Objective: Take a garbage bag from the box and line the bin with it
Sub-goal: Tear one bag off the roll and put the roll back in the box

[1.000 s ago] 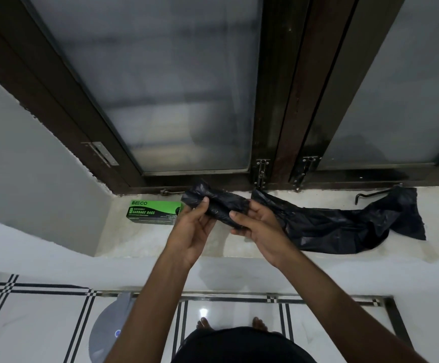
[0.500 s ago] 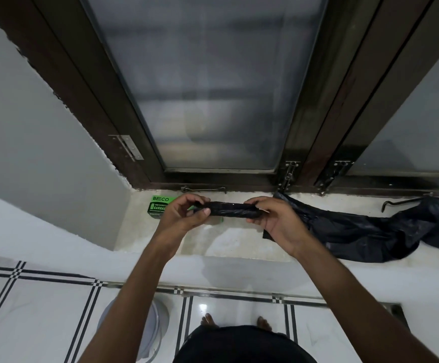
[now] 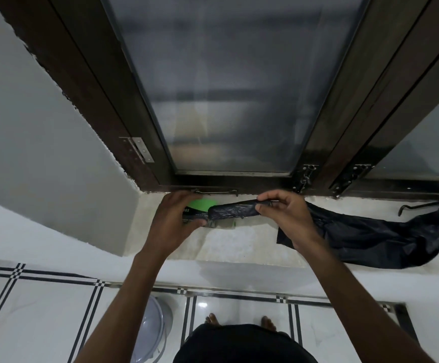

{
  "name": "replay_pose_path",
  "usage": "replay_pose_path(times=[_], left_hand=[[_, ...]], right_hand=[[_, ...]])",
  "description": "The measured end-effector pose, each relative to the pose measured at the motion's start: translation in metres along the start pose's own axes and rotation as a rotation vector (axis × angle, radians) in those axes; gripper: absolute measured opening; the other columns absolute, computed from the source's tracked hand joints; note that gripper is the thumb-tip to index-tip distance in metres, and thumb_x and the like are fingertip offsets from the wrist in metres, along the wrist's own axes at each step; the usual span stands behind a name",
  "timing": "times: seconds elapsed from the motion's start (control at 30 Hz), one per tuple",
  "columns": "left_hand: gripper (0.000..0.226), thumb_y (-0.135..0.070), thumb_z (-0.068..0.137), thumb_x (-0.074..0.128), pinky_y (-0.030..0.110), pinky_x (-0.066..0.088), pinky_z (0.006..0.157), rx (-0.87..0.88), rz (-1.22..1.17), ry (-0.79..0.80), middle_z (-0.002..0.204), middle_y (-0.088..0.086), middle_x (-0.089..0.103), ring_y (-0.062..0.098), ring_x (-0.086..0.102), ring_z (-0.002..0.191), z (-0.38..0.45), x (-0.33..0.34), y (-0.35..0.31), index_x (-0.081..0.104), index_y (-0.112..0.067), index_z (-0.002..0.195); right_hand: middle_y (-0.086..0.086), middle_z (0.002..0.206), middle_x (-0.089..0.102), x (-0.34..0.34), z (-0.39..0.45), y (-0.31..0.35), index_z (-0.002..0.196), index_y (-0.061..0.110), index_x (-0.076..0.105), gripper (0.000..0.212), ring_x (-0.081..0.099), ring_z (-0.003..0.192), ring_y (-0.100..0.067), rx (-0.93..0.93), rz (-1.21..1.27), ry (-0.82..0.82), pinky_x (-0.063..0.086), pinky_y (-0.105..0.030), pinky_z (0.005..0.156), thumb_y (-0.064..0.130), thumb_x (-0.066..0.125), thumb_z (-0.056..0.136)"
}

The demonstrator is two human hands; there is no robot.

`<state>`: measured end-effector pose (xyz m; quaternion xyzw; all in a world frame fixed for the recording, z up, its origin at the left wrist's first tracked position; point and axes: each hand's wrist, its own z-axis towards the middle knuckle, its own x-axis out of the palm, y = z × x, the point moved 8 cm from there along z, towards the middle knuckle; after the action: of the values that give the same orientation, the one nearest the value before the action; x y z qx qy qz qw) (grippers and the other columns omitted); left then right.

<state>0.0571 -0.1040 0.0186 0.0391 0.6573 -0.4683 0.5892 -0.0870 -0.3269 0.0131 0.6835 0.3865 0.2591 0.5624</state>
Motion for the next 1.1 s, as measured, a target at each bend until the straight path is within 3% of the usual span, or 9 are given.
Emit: replay_pose_path(times=[0.1,0.3,0.5,0.67,0.73,0.8,0.9,0.97,1.1], left_hand=[[0.078,-0.024,0.065,0.089,0.040,0.045,0.100,0.054,0.237,0.069,0.131,0.002,0.063,0.028,0.056,0.120,0.001,0.005,0.010,0.057,-0.023,0.136],[0.071,-0.025,0.065,0.089,0.053,0.044,0.100,-0.005,0.270,0.050,0.123,-0.002,0.067,0.027,0.061,0.113,-0.001,0.007,0.015,0.061,-0.029,0.131],[0.066,-0.019,0.067,0.089,0.034,0.048,0.090,0.084,0.123,-0.004,0.123,0.002,0.066,0.027,0.058,0.110,-0.008,0.018,-0.026,0.064,-0.020,0.127],[0.063,-0.017,0.071,0.086,0.025,0.041,0.087,-0.035,0.009,-0.075,0.125,0.002,0.064,0.024,0.057,0.111,-0.011,0.008,-0.012,0.062,-0.020,0.129],[0.062,-0.019,0.072,0.086,0.023,0.038,0.087,-0.048,-0.027,-0.090,0.126,0.000,0.063,0.022,0.056,0.111,-0.013,0.004,-0.008,0.061,-0.020,0.129],[0.060,-0.019,0.073,0.086,0.022,0.037,0.087,-0.052,-0.043,-0.102,0.126,0.000,0.064,0.021,0.056,0.111,-0.013,0.000,-0.010,0.062,-0.020,0.128],[0.060,-0.019,0.073,0.086,0.021,0.037,0.089,-0.038,-0.052,-0.109,0.127,0.000,0.063,0.020,0.056,0.113,-0.012,0.001,-0.017,0.062,-0.019,0.127],[0.061,-0.019,0.073,0.086,0.023,0.039,0.090,-0.032,-0.040,-0.097,0.129,-0.001,0.063,0.021,0.056,0.115,-0.011,0.003,-0.020,0.061,-0.021,0.128],[0.062,-0.020,0.074,0.085,0.026,0.042,0.092,-0.021,0.005,-0.090,0.130,-0.001,0.062,0.022,0.055,0.117,-0.013,0.005,-0.026,0.060,-0.023,0.130]], right_hand=[[-0.003,0.096,0.077,-0.009,0.002,-0.002,0.090,0.017,0.076,0.021,0.073,0.092,-0.017,-0.010,-0.004,-0.030,0.058,-0.028,0.082,0.000,0.079,0.078],[-0.001,0.096,0.076,-0.004,0.000,-0.005,0.087,0.018,0.075,0.022,0.072,0.091,-0.013,-0.032,-0.064,-0.074,0.055,-0.022,0.075,-0.002,0.079,0.078],[0.001,0.096,0.062,0.052,-0.004,-0.004,0.092,0.024,0.057,0.038,0.067,0.080,-0.016,-0.099,-0.067,-0.062,0.055,-0.024,0.068,-0.003,0.079,0.076],[0.011,0.096,0.074,0.056,-0.010,0.010,0.098,0.024,0.070,0.012,0.069,0.091,-0.001,-0.240,-0.208,-0.041,0.054,-0.016,0.075,0.014,0.068,0.091],[0.012,0.101,0.073,0.035,-0.013,0.014,0.103,0.023,0.071,0.015,0.066,0.095,0.001,-0.267,-0.252,-0.154,0.050,-0.010,0.073,0.014,0.064,0.094],[0.012,0.109,0.069,0.017,-0.009,0.007,0.112,0.023,0.068,0.020,0.062,0.101,-0.001,-0.176,-0.216,-0.240,0.048,-0.009,0.076,0.014,0.061,0.096],[0.001,0.117,0.068,0.018,0.001,-0.024,0.115,0.021,0.066,0.018,0.064,0.104,-0.014,0.142,0.017,-0.140,0.055,-0.023,0.083,0.019,0.059,0.098],[-0.010,0.114,0.071,0.027,-0.001,-0.034,0.109,0.017,0.069,0.014,0.068,0.096,-0.020,0.286,0.259,-0.076,0.059,-0.027,0.075,0.017,0.061,0.098],[0.000,0.087,0.073,0.034,-0.007,-0.025,0.110,0.012,0.066,0.020,0.066,0.077,-0.014,0.224,0.420,-0.010,0.056,-0.027,0.068,0.011,0.070,0.090]])
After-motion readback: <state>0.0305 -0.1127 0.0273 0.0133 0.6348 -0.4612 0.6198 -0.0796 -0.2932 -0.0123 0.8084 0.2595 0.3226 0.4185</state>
